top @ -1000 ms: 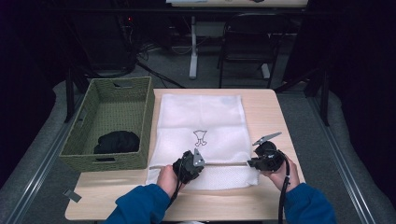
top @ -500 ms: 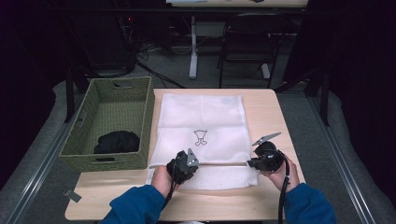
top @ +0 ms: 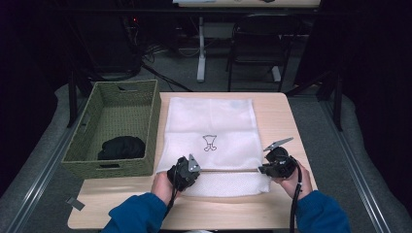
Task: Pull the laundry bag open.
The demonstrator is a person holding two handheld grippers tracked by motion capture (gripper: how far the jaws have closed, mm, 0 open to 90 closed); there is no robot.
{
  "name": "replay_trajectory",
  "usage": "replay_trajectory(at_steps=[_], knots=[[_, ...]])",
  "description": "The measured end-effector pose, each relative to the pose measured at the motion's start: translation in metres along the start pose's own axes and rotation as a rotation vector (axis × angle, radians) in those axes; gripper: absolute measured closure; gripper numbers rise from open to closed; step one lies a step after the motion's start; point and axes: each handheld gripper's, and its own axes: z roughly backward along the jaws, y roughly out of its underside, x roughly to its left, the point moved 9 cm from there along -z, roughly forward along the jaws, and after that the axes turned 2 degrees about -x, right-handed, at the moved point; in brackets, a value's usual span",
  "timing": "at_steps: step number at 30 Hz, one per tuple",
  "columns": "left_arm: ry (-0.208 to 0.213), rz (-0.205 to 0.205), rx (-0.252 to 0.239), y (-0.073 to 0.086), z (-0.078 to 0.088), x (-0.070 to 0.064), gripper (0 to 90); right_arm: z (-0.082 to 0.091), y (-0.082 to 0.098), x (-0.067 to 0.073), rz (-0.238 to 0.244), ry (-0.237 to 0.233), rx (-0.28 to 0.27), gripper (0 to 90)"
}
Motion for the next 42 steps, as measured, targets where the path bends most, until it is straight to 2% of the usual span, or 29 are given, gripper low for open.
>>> replay_trajectory(at_steps=[5, 17, 21, 42], knots=[[-0.014, 0.001, 0.007, 0.004, 0.003, 0.004, 87.4, 0.000, -0.001, 0.002, -0.006, -0.004, -0.004, 84.2], [-0.023, 0.038, 0.012, 0.014, 0.011, 0.014, 87.4, 0.000, -0.001, -0.001, 0.004, 0.015, -0.005, 84.2], [-0.025, 0.048, 0.014, 0.017, 0.013, 0.017, 87.3, 0.000, 0.000, -0.002, -0.007, 0.018, -0.004, 84.2], [-0.077, 0.079, 0.040, 0.039, 0.030, 0.038, 87.3, 0.000, 0.000, -0.005, -0.003, 0.035, -0.006, 84.2]])
